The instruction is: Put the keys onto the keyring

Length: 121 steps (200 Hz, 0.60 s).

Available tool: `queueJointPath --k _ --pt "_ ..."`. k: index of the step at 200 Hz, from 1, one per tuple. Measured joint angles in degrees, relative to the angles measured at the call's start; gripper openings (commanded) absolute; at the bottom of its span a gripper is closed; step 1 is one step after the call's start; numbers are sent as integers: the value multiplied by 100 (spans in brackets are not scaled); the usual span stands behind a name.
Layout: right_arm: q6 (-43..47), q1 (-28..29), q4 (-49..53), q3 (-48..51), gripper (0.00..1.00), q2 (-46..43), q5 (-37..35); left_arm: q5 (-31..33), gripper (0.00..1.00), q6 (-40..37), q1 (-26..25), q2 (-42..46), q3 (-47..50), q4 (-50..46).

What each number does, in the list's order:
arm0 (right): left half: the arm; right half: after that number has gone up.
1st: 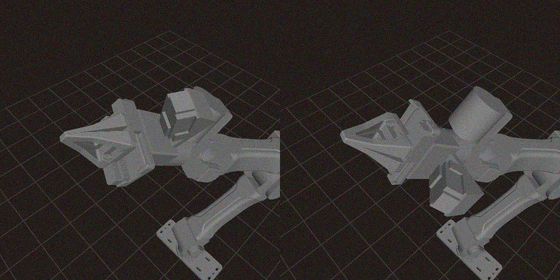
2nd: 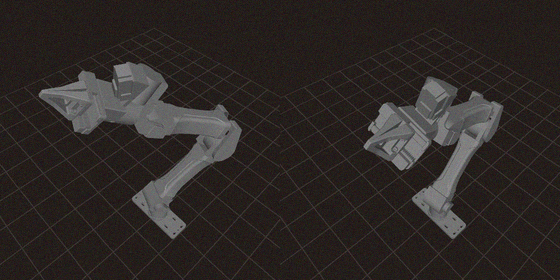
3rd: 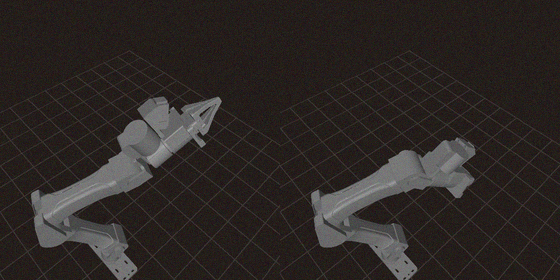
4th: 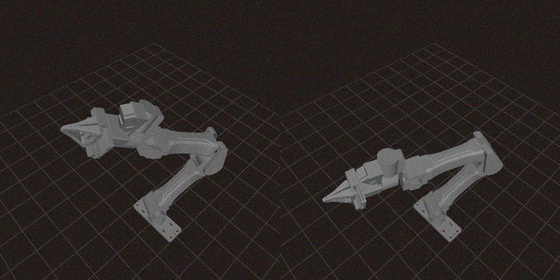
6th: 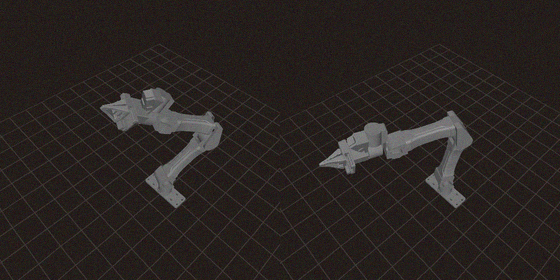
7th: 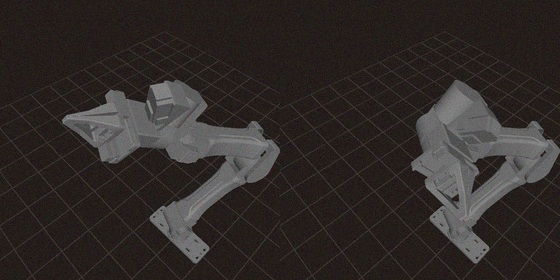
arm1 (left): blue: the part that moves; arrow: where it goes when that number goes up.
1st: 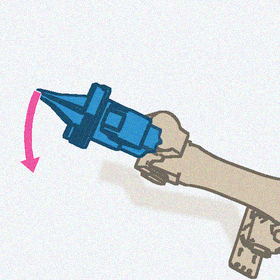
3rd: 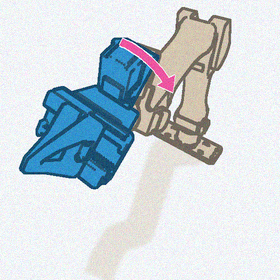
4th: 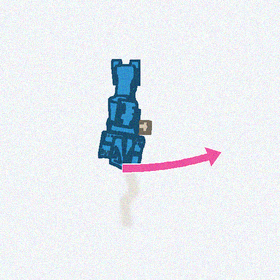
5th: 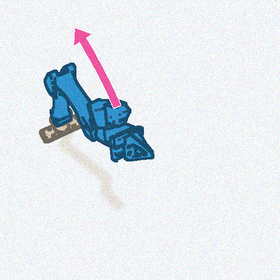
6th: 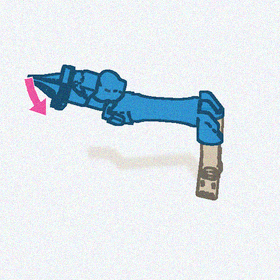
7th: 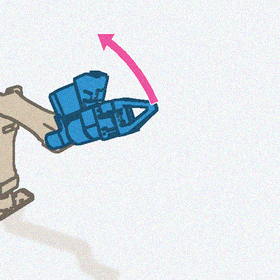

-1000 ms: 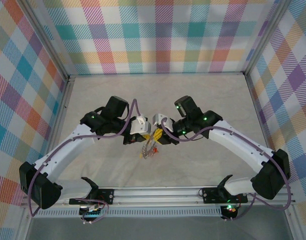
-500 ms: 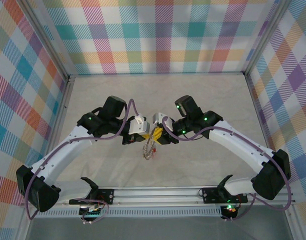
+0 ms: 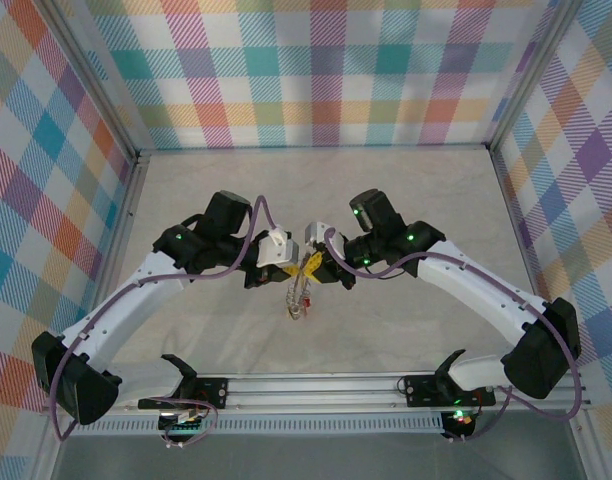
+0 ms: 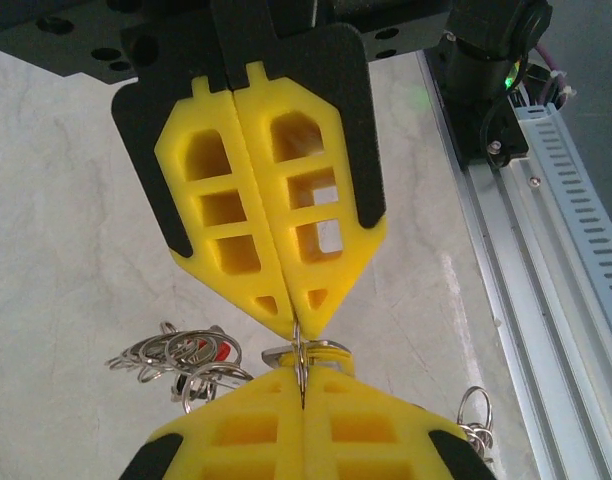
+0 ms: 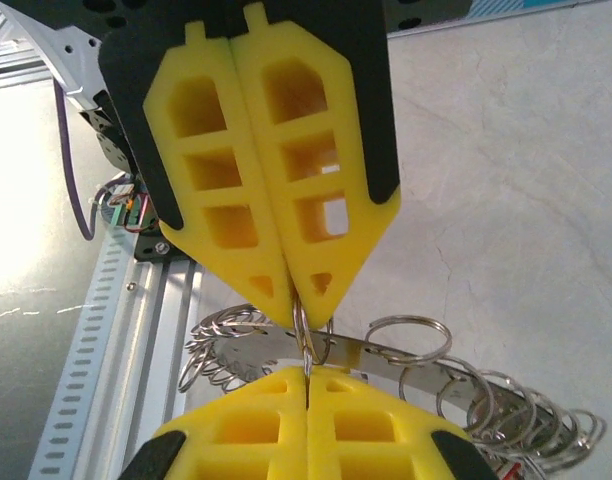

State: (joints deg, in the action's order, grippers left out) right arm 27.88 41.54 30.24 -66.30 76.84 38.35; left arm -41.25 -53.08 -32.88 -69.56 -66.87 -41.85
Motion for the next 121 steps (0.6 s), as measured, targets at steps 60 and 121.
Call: queueJointPath --k 60,121 --pt "-4 7 39 4 0 26 -122 -251 0 127 127 131 120 79" --pt "-72 4 4 20 0 157 90 -529 0 116 164 203 284 245"
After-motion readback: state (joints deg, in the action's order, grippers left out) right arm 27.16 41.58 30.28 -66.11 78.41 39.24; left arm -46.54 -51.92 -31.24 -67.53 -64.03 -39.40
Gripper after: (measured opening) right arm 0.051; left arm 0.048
